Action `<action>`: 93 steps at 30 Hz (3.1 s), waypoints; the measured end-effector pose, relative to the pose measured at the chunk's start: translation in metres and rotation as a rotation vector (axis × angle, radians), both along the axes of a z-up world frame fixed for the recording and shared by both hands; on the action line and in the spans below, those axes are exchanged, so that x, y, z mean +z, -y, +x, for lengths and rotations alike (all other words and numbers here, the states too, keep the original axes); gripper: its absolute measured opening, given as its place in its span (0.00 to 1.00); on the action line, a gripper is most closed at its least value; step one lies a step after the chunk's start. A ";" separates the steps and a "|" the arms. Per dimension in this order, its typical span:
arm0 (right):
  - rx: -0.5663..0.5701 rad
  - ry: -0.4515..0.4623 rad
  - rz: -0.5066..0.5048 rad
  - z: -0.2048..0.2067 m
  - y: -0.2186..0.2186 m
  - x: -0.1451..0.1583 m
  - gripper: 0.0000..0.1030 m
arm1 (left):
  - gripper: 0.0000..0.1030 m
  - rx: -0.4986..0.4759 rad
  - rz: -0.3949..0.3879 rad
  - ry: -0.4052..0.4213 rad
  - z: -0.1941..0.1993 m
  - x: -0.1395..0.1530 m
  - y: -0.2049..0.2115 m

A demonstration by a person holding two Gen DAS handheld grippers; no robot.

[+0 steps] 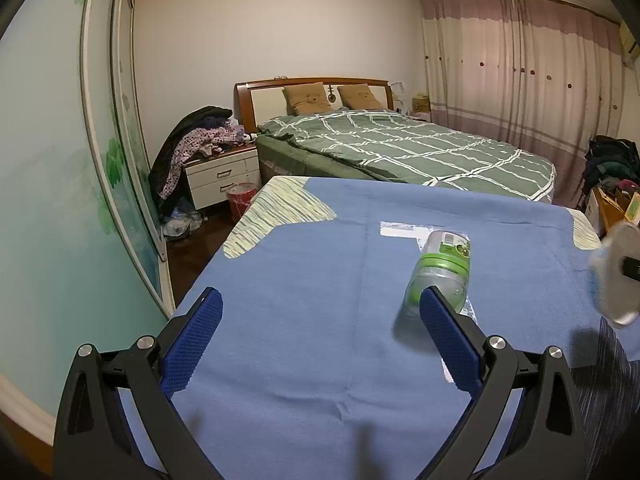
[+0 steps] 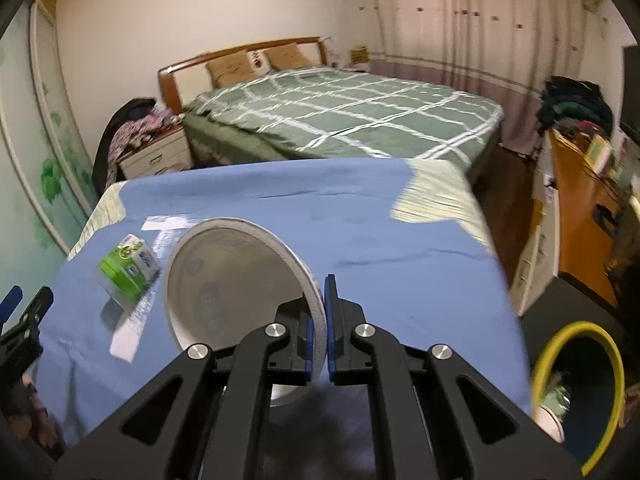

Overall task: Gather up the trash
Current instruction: 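Carry the yogurt cup into the yellow bin and open the right tool, then grasp the clear green-lidded plastic jar with the left tool, then carry the green-lidded jar into the yellow bin and open the left tool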

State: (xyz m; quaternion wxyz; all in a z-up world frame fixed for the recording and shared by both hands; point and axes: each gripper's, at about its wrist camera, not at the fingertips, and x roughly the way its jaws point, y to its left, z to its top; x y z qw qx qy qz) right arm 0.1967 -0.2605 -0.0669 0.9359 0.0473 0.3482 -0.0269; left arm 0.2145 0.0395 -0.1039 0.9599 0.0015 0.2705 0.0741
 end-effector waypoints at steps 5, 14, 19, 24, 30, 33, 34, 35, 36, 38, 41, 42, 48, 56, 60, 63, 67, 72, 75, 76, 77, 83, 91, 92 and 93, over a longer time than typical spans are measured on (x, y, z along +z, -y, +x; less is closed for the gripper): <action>-0.144 0.007 0.063 -0.048 0.066 -0.003 0.05 | 0.94 -0.004 0.003 -0.004 0.000 -0.001 0.002; -0.481 0.015 0.142 -0.117 0.178 -0.025 0.05 | 0.94 -0.006 0.009 -0.003 -0.001 -0.001 0.004; -0.605 -0.009 0.150 -0.126 0.212 -0.036 0.08 | 0.95 -0.006 0.010 -0.005 -0.001 -0.001 0.005; -0.659 -0.004 0.161 -0.131 0.221 -0.043 0.35 | 0.95 -0.008 0.012 -0.006 -0.001 0.000 0.005; -0.595 0.043 0.150 -0.122 0.194 -0.040 0.36 | 0.95 -0.032 0.020 -0.011 -0.001 0.001 0.011; -0.571 0.069 0.098 -0.118 0.179 -0.034 0.37 | 0.95 -0.072 0.009 -0.041 0.002 -0.001 0.017; -0.568 0.079 0.081 -0.117 0.175 -0.032 0.37 | 0.95 -0.088 0.004 -0.055 0.004 -0.002 0.019; -0.565 0.085 0.065 -0.116 0.171 -0.030 0.37 | 0.95 -0.112 0.000 -0.079 0.006 -0.004 0.024; -0.561 0.086 0.049 -0.115 0.168 -0.029 0.38 | 0.95 -0.132 0.003 -0.099 0.008 -0.006 0.029; -0.552 0.092 0.034 -0.115 0.164 -0.028 0.38 | 0.95 -0.171 0.022 -0.134 0.013 -0.009 0.041; -0.544 0.098 0.030 -0.115 0.163 -0.027 0.38 | 0.95 -0.218 0.044 -0.205 0.027 -0.011 0.059; -0.542 0.097 0.037 -0.115 0.164 -0.027 0.38 | 0.95 -0.222 0.038 -0.213 0.032 -0.009 0.061; -0.530 0.098 0.042 -0.114 0.163 -0.027 0.38 | 0.95 -0.239 0.004 -0.277 0.075 -0.007 0.068; -0.519 0.078 0.056 -0.111 0.164 -0.030 0.39 | 0.90 -0.250 -0.006 -0.358 0.123 -0.012 0.067; -0.515 0.074 0.058 -0.110 0.164 -0.030 0.39 | 0.77 -0.280 -0.022 -0.394 0.135 -0.016 0.067; -0.512 0.071 0.060 -0.110 0.165 -0.031 0.39 | 0.66 -0.313 -0.040 -0.424 0.141 -0.018 0.068; -0.512 0.072 0.060 -0.110 0.164 -0.031 0.39 | 0.50 -0.339 -0.063 -0.452 0.147 -0.020 0.069; -0.513 0.079 0.066 -0.110 0.165 -0.031 0.39 | 0.48 -0.356 -0.061 -0.452 0.146 -0.018 0.075; -0.509 0.098 0.077 -0.114 0.166 -0.029 0.39 | 0.48 -0.375 -0.067 -0.435 0.134 -0.011 0.085; -0.503 0.100 0.075 -0.116 0.166 -0.029 0.39 | 0.48 -0.385 -0.067 -0.428 0.126 -0.007 0.089; -0.496 0.099 0.072 -0.117 0.165 -0.029 0.39 | 0.48 -0.397 -0.064 -0.420 0.122 -0.004 0.094; -0.466 0.094 0.057 -0.138 0.165 -0.025 0.39 | 0.48 -0.534 -0.076 -0.352 0.084 0.030 0.152; -0.480 0.114 0.054 -0.182 0.184 -0.011 0.39 | 0.48 -0.768 -0.089 -0.304 0.025 0.058 0.261; -0.481 0.112 0.050 -0.188 0.186 -0.009 0.39 | 0.48 -0.805 -0.091 -0.306 0.017 0.059 0.278; -0.481 0.112 0.050 -0.192 0.189 -0.009 0.39 | 0.48 -0.827 -0.091 -0.308 0.012 0.060 0.291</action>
